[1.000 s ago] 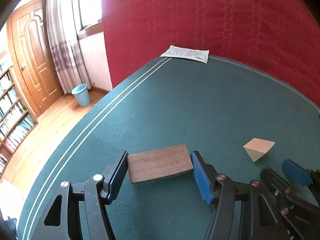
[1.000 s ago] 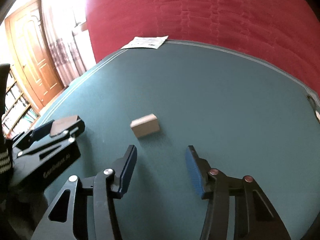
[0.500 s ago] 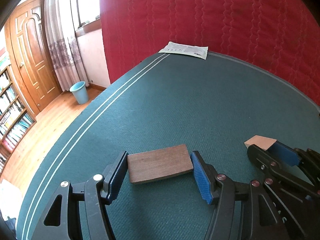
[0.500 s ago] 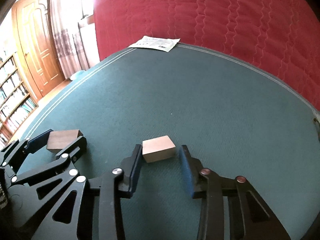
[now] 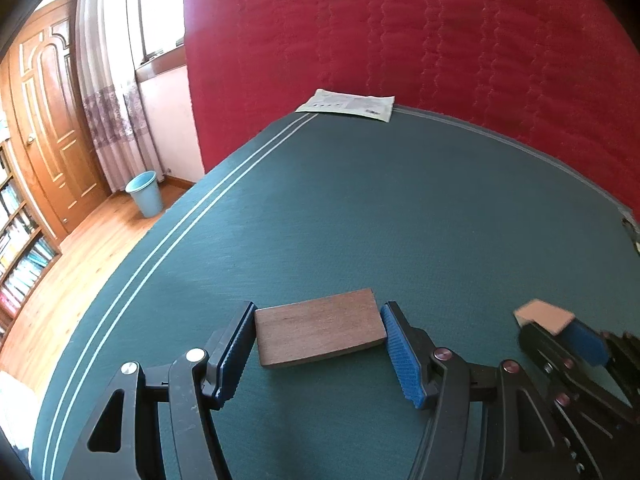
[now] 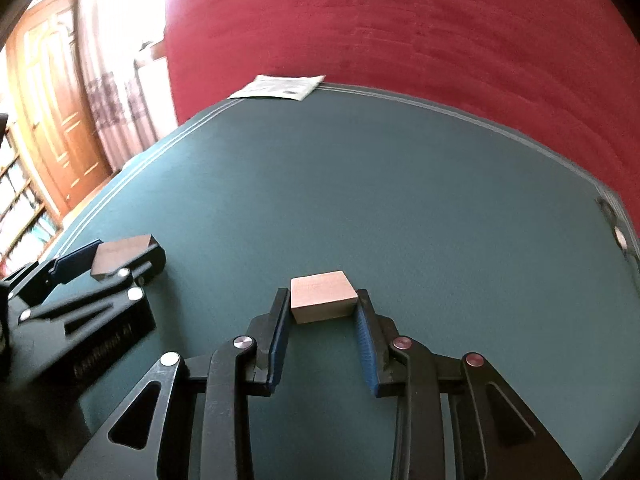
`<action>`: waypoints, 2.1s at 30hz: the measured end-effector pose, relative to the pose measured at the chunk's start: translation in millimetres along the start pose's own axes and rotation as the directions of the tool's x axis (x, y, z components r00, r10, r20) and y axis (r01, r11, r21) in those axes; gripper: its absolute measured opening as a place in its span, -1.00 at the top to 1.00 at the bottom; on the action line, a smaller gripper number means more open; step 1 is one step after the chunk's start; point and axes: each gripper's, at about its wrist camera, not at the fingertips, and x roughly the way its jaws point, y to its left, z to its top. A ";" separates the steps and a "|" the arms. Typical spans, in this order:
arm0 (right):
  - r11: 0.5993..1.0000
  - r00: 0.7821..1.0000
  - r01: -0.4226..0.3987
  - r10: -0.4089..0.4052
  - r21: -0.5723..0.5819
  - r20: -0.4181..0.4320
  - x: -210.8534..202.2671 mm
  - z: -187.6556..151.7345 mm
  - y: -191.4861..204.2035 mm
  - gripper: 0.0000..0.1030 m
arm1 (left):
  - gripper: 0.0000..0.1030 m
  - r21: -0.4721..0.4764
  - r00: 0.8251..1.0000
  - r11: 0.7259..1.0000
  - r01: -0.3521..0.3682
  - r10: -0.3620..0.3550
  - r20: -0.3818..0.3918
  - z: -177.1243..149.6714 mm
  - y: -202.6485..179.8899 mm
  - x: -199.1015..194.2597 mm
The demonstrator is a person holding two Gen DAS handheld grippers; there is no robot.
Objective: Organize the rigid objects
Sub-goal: 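Grasp the small pale wooden block with the right gripper and lift it, then carry the pale block into the clear bowl and open the right gripper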
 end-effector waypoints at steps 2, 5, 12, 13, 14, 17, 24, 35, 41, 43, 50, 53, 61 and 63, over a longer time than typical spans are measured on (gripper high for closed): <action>0.999 1.000 0.006 -0.006 0.043 0.002 -9.4 -8.5 -11.0 0.37 | -0.28 0.011 1.000 1.000 0.019 -0.019 0.006 -0.5 -3.3 -2.8; 0.996 1.000 0.011 -0.012 0.090 0.008 -21.6 -18.1 -22.2 0.37 | -0.28 0.033 0.998 0.998 0.053 -0.054 0.022 -1.8 -10.2 -10.0; 0.982 0.999 0.029 -0.034 0.185 0.026 -52.6 -40.2 -45.7 0.37 | -0.28 0.090 0.994 0.991 0.101 -0.105 0.039 -6.0 -25.9 -21.5; 0.980 0.999 0.031 -0.037 0.195 0.028 -56.4 -42.9 -48.3 0.37 | -0.28 0.096 0.993 0.989 0.108 -0.113 0.041 -6.2 -27.2 -23.1; 0.979 0.999 0.032 -0.039 0.201 0.029 -58.5 -44.3 -49.8 0.37 | -0.28 0.102 0.992 0.988 0.113 -0.118 0.043 -6.5 -29.1 -24.7; 0.974 0.998 0.038 -0.047 0.222 0.039 -68.9 -50.7 -55.7 0.37 | -0.28 0.121 0.990 0.985 0.122 -0.129 0.052 -7.6 -34.6 -28.3; 0.957 0.994 0.064 -0.088 0.281 0.071 -100.4 -68.1 -74.5 0.38 | -0.28 0.152 0.986 0.977 0.148 -0.158 0.060 -10.5 -43.6 -35.4; 0.928 0.971 0.158 -0.207 0.336 0.116 -144.3 -82.6 -99.9 0.38 | -0.28 0.205 0.972 0.955 0.216 -0.231 0.051 -19.6 -59.8 -49.7; 0.899 0.957 0.206 -0.267 0.386 0.111 -160.8 -94.3 -119.2 0.38 | -0.28 0.227 0.966 0.944 0.238 -0.255 0.046 -22.3 -65.7 -52.2; 0.887 0.952 0.223 -0.288 0.404 0.106 -165.7 -98.6 -126.2 0.38 | -0.28 0.237 0.965 0.941 0.242 -0.259 0.045 -23.6 -68.3 -52.9; 0.847 0.937 0.262 -0.339 0.463 0.089 -178.1 -114.8 -147.9 0.38 | -0.28 0.269 0.962 0.930 0.248 -0.270 0.046 -28.7 -77.4 -58.0; 0.833 0.932 0.277 -0.355 0.479 0.078 -183.1 -122.6 -154.8 0.38 | -0.28 0.282 0.961 0.927 0.248 -0.272 0.049 -31.7 -81.2 -60.4; 0.779 0.908 0.332 -0.416 0.531 0.043 -195.4 -141.7 -173.4 0.37 | -0.28 0.312 0.961 0.919 0.241 -0.271 0.058 -39.8 -88.2 -65.5; 0.768 0.904 0.339 -0.425 0.544 0.037 -197.7 -146.3 -178.4 0.37 | -0.28 0.319 0.961 0.917 0.239 -0.271 0.059 -41.6 -90.1 -66.5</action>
